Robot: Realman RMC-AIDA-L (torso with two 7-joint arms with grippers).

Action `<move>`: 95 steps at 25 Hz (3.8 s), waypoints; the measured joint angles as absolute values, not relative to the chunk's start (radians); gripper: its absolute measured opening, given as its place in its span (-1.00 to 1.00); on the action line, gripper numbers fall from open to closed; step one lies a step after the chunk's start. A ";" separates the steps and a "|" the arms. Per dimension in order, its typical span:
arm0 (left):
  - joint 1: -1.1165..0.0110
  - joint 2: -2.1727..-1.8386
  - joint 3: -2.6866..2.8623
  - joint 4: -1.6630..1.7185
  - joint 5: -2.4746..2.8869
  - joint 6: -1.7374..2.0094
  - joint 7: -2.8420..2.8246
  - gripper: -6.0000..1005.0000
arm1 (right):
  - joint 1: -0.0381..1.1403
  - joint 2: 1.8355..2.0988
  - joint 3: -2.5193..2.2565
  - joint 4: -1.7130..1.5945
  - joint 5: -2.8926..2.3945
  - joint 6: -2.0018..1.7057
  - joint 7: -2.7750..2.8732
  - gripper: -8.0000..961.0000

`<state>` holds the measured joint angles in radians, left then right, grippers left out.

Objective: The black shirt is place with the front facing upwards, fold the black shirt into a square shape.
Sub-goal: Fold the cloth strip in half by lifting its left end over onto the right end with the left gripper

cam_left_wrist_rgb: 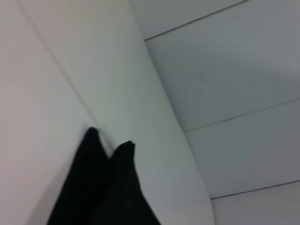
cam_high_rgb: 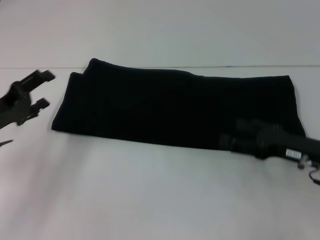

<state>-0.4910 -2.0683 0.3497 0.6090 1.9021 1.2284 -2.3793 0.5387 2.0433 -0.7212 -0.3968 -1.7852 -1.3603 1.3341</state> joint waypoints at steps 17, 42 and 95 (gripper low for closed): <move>-0.490 -2.059 0.238 0.551 2.124 1.232 -2.559 0.86 | 0.463 2.085 -0.715 -0.434 -1.827 -1.365 1.082 0.97; -0.567 -2.059 0.266 0.434 2.120 0.991 -2.538 0.86 | 0.468 2.086 -0.715 -0.431 -1.821 -1.340 1.086 0.97; -0.630 -2.109 0.259 0.397 2.012 0.804 -2.168 -0.93 | 0.474 2.086 -0.712 -0.435 -1.813 -1.353 1.100 0.97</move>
<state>-0.6301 -2.1092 0.2590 0.3971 2.0123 0.8041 -2.1683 0.4739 2.0862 -0.7118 -0.4354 -1.8128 -1.3530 1.0999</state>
